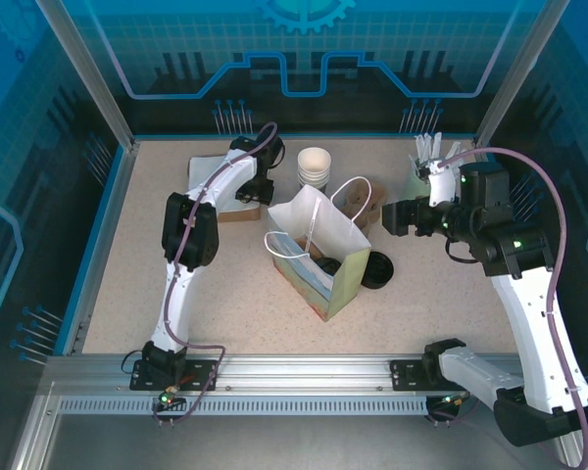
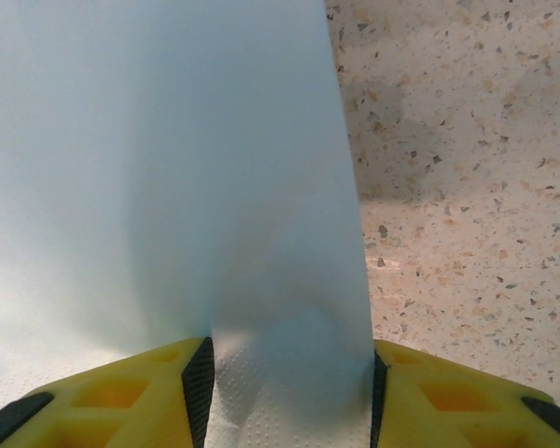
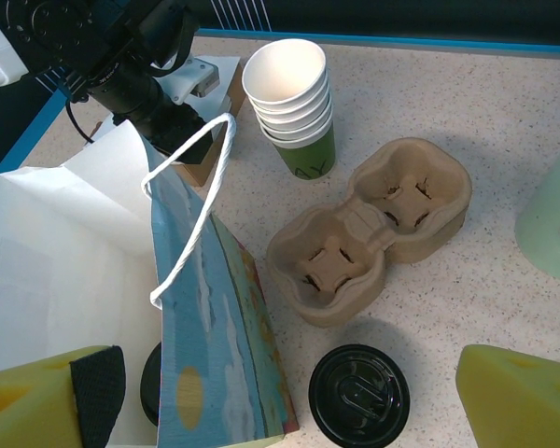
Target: Pack the takeout coffee
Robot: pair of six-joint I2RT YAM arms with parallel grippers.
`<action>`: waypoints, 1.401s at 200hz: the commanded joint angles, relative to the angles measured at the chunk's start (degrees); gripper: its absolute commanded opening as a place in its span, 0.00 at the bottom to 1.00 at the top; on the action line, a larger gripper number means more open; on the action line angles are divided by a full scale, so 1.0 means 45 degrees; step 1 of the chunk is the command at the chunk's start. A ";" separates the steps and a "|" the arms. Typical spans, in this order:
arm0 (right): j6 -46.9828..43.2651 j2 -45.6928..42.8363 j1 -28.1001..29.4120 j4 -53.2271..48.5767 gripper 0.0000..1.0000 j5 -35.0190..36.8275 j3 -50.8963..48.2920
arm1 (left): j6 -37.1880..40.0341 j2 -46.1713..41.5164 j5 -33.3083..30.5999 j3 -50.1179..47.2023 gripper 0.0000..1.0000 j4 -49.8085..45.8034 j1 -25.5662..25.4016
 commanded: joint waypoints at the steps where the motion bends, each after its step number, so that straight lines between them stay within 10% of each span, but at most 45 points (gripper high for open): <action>1: 0.0182 0.0055 -0.0235 0.0357 0.94 -0.0215 -0.0133 | 0.0229 -0.0265 -0.0087 0.0402 0.44 -0.0454 -0.0084; 129: 0.0399 0.0329 -0.0235 0.0377 0.93 -0.0451 -0.0172 | 0.0288 -0.0679 0.0072 0.0775 0.40 -0.0534 -0.0084; 280: 0.0215 0.0270 -0.0232 0.0209 0.92 -0.0122 -0.0155 | 0.0742 -0.1690 -0.0352 0.0976 0.09 -0.0700 -0.0018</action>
